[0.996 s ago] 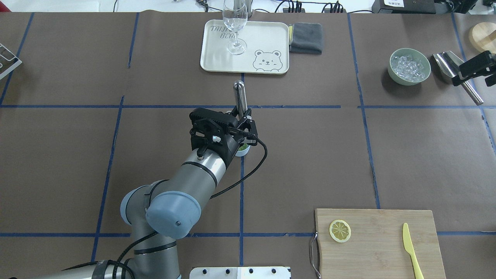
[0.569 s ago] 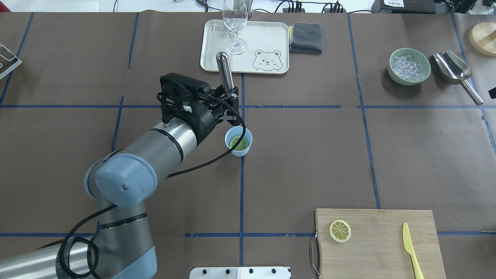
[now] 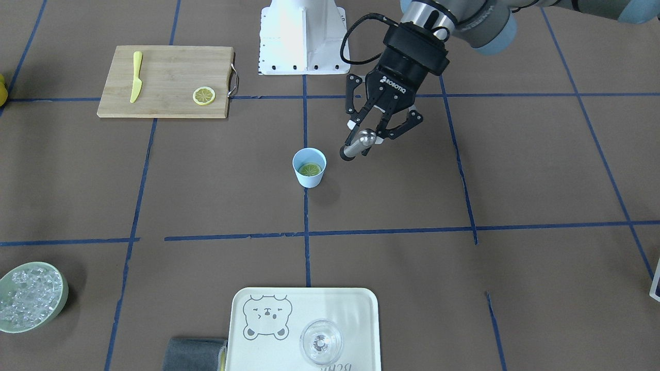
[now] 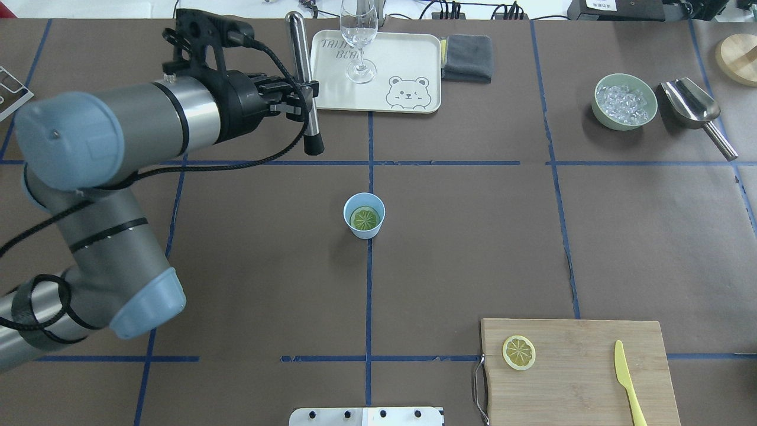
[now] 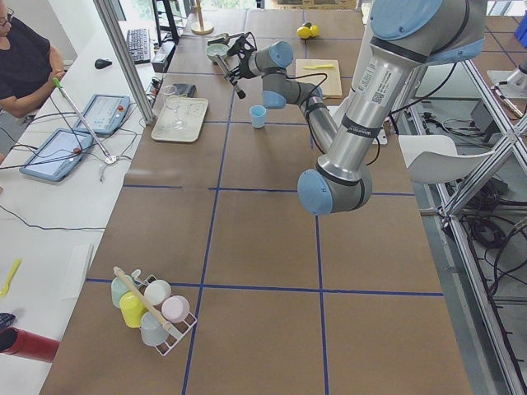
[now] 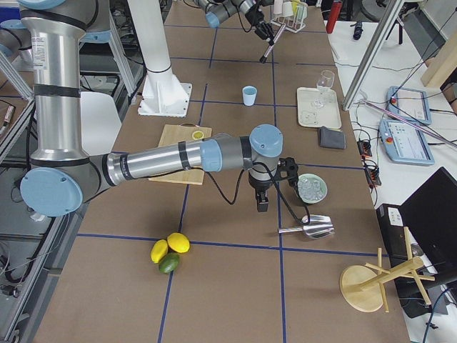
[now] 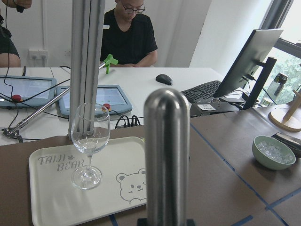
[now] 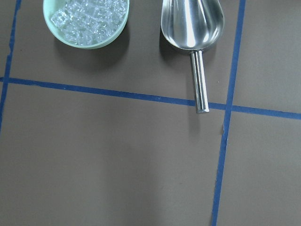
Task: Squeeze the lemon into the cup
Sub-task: 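Lift the rod out with the left gripper while the right arm rests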
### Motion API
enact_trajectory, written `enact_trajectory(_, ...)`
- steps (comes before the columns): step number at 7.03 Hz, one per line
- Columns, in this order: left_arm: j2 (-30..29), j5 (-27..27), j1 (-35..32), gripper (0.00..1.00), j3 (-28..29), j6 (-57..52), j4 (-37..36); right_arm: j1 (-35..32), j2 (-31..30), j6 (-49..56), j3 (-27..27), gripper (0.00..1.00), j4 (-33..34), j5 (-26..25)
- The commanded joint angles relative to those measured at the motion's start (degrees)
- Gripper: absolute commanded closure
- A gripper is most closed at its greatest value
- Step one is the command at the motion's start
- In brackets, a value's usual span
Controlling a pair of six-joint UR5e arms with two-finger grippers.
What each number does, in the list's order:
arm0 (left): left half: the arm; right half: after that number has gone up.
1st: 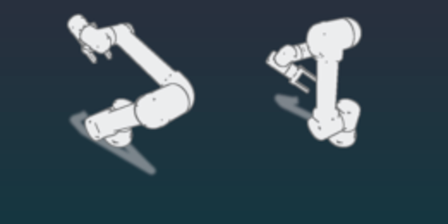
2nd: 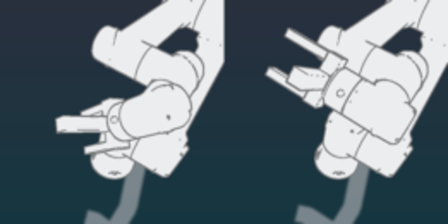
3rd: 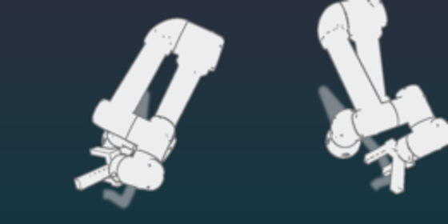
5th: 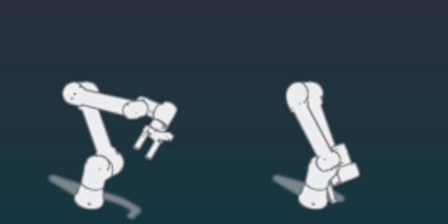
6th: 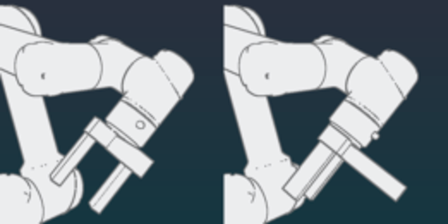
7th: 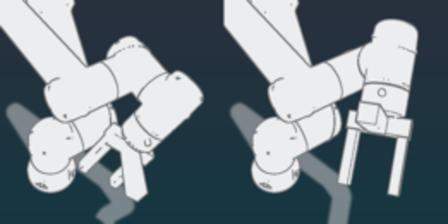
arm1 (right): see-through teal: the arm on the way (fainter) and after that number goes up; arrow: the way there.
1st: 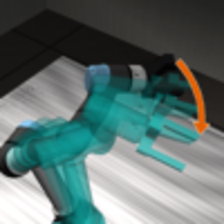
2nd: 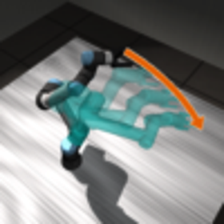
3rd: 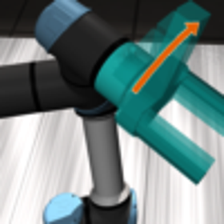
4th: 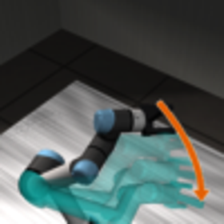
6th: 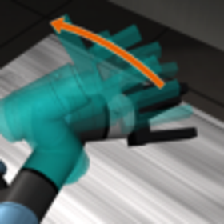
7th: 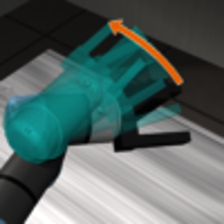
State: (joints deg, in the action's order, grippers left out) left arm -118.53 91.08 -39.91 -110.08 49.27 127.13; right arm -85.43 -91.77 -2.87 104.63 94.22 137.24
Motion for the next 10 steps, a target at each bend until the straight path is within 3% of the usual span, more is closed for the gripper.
enact_trajectory(1, 5.91, 14.07, -8.83, 1.0, -3.02, -0.05, -7.65, -0.36, 0.62, 0.14, -0.13, 0.0, -0.09, -0.13)
enact_trajectory(2, 7.69, 17.87, -12.96, 1.0, -3.21, -0.05, -11.34, -0.36, 0.63, -0.11, -0.39, 0.0, -0.7, -0.56)
enact_trajectory(5, 17.52, 26.49, -15.89, 1.0, -3.92, -1.27, -20.68, -0.18, 0.27, 0.23, -3.82, 0.0, -1.14, -0.65)
enact_trajectory(6, 18.07, 30.0, -17.2, 1.0, -3.83, -5.98, -26.18, -0.53, 0.1, 0.23, -4.52, 0.0, -2.71, -0.65)
enact_trajectory(8, 18.16, 31.7, -19.23, 1.0, -3.74, -19.14, -42.08, -2.11, -0.07, -0.38, -6.98, 0.0, -5.97, -0.39)
enact_trajectory(10, 17.55, 32.41, -18.98, 1.0, 1.41, -21.67, -54.3, -2.2, -0.16, -0.38, -6.64, 0.0, -6.06, -0.04)
